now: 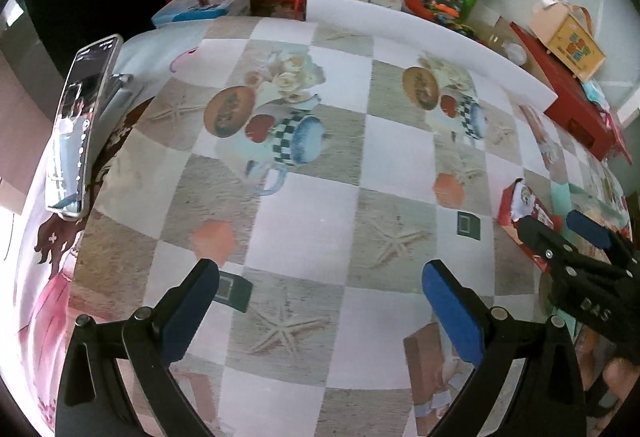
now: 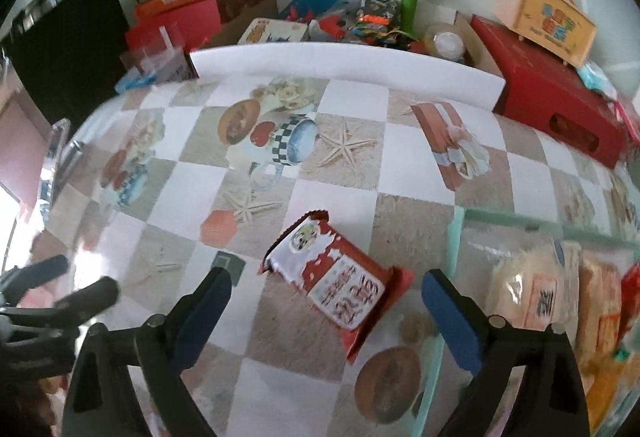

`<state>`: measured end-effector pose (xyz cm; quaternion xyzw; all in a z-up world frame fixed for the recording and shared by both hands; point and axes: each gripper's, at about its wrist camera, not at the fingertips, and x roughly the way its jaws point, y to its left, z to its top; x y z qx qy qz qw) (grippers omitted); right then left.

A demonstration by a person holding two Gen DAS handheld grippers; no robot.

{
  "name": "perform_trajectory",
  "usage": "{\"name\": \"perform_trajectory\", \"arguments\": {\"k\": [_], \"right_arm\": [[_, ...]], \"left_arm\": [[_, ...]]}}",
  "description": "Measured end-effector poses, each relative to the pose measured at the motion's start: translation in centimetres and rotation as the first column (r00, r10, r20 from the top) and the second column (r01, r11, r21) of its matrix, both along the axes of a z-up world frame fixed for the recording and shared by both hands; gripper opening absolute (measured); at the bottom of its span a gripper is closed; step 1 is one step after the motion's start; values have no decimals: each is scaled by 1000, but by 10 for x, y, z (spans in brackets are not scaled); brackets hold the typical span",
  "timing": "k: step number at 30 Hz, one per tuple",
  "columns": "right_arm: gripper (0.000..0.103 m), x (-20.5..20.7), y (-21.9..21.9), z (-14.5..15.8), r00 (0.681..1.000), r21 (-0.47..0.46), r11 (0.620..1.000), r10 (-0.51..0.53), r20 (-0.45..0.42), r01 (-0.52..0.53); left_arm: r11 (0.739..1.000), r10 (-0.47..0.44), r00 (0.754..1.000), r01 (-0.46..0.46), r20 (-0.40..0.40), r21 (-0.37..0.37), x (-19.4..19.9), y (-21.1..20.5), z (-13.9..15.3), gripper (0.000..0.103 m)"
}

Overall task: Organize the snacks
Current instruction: 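Move both tools back toward the milk biscuit pack and red candy, then grasp the red-and-white biscuit pack with the right tool while the left tool reaches the red candy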

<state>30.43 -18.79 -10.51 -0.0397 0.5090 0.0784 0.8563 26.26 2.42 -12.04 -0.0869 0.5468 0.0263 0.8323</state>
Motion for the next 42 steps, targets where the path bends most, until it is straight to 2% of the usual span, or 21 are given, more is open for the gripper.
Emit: {"name": "perform_trajectory", "arguments": {"k": [10,17,20,27,32,42], "right_arm": [[94,23,14,-20,993,-78,992,95,-67,-100],[78,16,16,-25,991,-71,991,103,-87,-109],[76,8,15,-24,991,-68,992,103,-90,-109],[73,-20,7,-21,993,-24,998,57,-104,-60],[72,-50,-1,-17,993,48,999,5,-117,1],[72,-117,-6,2,991,78,996,-37,-127,47]], "left_arm": [[1000,2,1000,-2,-13,-11,1,2,-3,101],[1000,5,1000,-5,-18,-23,0,4,-2,101],[1000,3,1000,-3,-21,-29,-2,3,-1,101],[999,-33,999,33,-11,-36,-13,-9,5,101],[997,-78,997,78,-14,-26,-29,-22,6,101],[995,-100,995,100,4,-12,-74,-24,18,101]]}}
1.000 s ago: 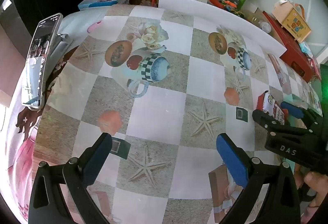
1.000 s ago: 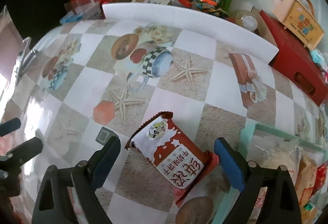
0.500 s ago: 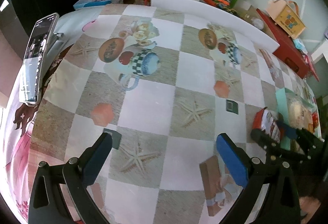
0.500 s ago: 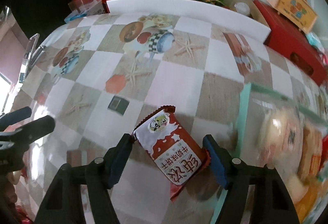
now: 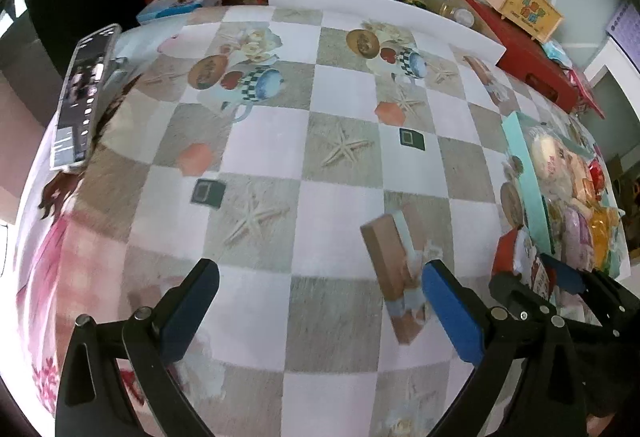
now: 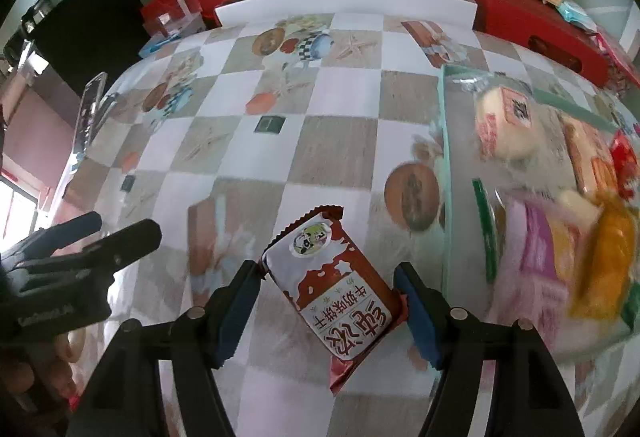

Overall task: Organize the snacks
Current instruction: 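Grasp the red-and-white biscuit pack with the right tool while the left tool reaches the red candy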

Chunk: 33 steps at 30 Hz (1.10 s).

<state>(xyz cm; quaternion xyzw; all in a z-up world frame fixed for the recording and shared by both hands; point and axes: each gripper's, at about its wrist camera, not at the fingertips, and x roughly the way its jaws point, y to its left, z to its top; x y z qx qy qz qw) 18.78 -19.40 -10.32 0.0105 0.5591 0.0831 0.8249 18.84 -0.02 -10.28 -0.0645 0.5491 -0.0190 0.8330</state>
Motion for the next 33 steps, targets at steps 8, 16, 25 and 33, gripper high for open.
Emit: {"name": "perform_trajectory", "arguments": {"k": [8,16,25,33], "right_arm": [[72,-29,8,18,1000,-9,1000,8,11,-8],[72,-43,21,26,1000,-16,1000,16,16,-16],[72,-54,35,33,999,-34,999,32,20,-31],[72,-60,42,36,999,-51,998,42,17,-41]], "left_arm": [[999,36,999,-37,24,39,-41,20,11,101],[996,75,997,-75,-3,52,-69,44,3,91],[991,124,992,-124,8,40,-88,74,6,91],[992,122,992,-122,-10,34,-93,84,-2,85]]}}
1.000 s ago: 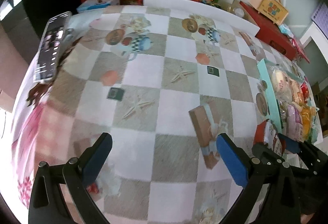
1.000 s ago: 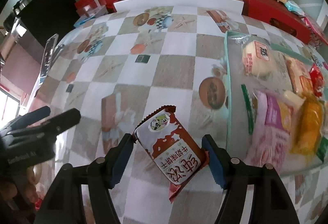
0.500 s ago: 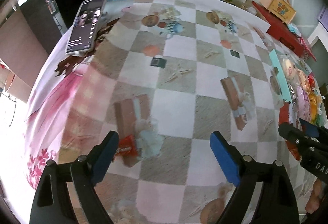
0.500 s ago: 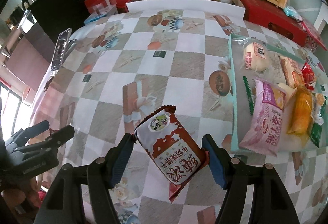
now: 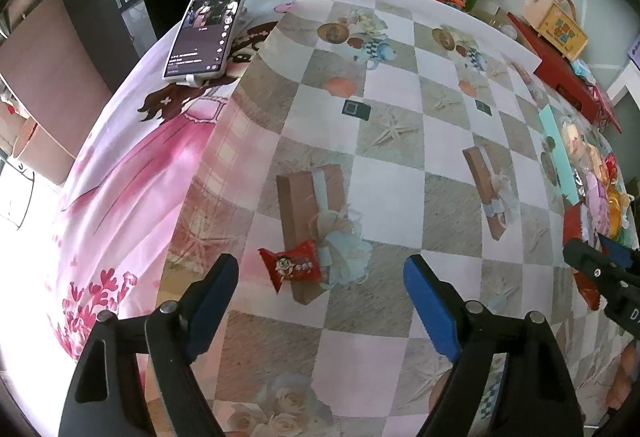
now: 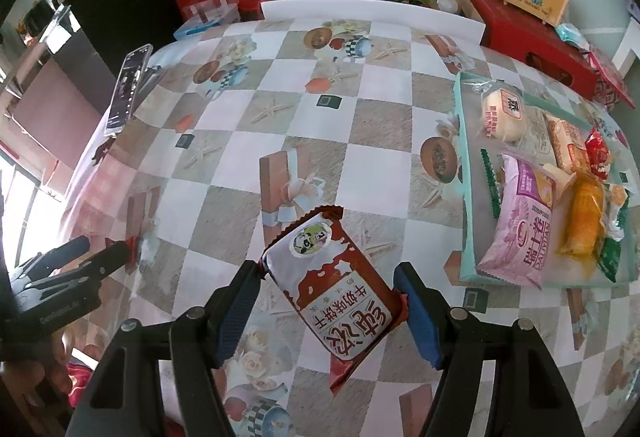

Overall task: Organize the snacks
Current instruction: 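Grasp the red-and-white biscuit pack with the right tool while the left tool reaches the red candy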

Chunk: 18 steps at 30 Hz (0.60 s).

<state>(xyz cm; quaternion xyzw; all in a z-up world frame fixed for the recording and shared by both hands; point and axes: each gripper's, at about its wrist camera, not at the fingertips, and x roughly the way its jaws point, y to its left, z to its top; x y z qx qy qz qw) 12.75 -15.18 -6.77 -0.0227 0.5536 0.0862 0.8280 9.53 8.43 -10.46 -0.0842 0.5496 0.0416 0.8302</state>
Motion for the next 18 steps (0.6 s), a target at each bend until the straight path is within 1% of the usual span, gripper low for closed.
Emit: {"name": "perform_trajectory", "arguments": {"k": [1,3,8,9,11,14,15,18], "right_arm": [[72,-1,1,0,1000,-2,1000,1,0,-1],[72,-1,2,0,1000,-3,1000,4,1,-4],[72,0,3,-2,1000,-7,1000,8,-4,-8],[72,0,3,-3,1000,-7,1000,7,-6,-7],[72,1,2,-5,1000,-6,1000,5,-10,-5],[72,2,2,-7,1000,-6,1000,4,-15,-4],[72,2,2,-7,1000,-6,1000,4,-14,-4],[72,3,2,-7,1000,-5,1000,8,-11,-8]], "left_arm": [[1000,-6,1000,6,-4,2,0,0,-2,83],[1000,-15,1000,15,-21,3,0,-1,-6,72],[1000,-21,998,21,-60,-3,0,0,-19,70],[1000,-22,998,22,-65,-3,1,0,-21,66],[1000,-26,997,25,-77,-7,2,-1,-26,60],[1000,-28,996,28,-82,-7,4,-1,-29,55],[1000,-29,996,28,-81,-7,4,-1,-29,51],[999,-35,996,35,-77,-4,6,-1,-30,42]]}}
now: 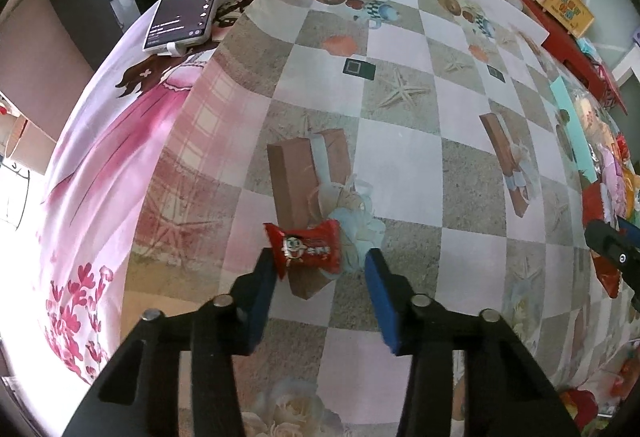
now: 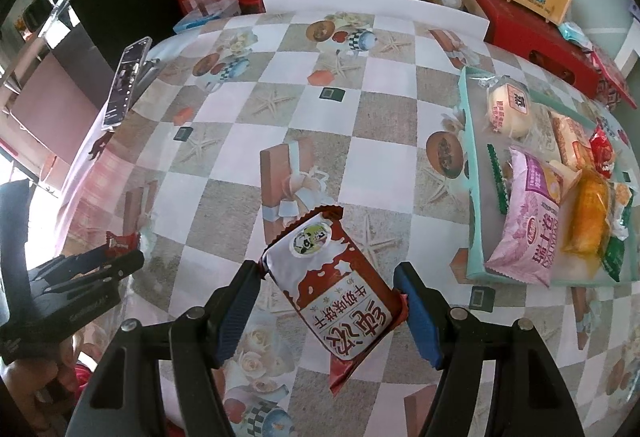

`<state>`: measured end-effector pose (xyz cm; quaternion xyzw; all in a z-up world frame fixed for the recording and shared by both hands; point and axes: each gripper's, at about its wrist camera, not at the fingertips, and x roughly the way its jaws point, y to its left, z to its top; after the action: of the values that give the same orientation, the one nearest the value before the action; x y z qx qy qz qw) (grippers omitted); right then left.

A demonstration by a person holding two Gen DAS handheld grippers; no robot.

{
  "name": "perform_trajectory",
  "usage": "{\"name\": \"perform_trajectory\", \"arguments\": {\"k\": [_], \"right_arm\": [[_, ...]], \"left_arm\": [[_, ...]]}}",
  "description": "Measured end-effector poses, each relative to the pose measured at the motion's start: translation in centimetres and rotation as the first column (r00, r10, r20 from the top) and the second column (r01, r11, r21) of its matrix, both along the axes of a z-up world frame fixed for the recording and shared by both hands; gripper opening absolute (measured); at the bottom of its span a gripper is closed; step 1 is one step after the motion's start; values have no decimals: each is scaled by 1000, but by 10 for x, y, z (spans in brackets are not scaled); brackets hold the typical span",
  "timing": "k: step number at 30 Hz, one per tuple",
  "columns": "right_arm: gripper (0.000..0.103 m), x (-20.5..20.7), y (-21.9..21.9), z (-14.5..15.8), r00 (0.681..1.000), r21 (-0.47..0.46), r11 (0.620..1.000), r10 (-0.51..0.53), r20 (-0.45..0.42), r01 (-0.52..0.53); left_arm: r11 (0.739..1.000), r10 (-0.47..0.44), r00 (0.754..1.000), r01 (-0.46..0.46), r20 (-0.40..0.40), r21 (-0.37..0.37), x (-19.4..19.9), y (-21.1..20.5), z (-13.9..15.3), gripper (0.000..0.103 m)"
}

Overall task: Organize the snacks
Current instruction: 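Grasp the red-and-white biscuit pack with the right tool while the left tool reaches the red candy, then grasp the small red candy with the left tool while the right tool lifts the biscuit pack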

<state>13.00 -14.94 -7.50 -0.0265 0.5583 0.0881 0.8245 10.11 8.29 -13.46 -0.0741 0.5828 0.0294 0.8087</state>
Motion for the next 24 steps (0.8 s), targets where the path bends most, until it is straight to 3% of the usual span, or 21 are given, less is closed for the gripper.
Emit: {"name": "perform_trajectory", "arguments": {"k": [9,24], "right_arm": [[72,2,3,-1,1000,0,1000,12,4,-12],[72,4,1,-9,1000,5,1000,10,-10,-10]], "left_arm": [[1000,-24,1000,24,6,4,6,-4,-2,31],[999,-36,999,36,27,-7,7,-6,0,19]]}}
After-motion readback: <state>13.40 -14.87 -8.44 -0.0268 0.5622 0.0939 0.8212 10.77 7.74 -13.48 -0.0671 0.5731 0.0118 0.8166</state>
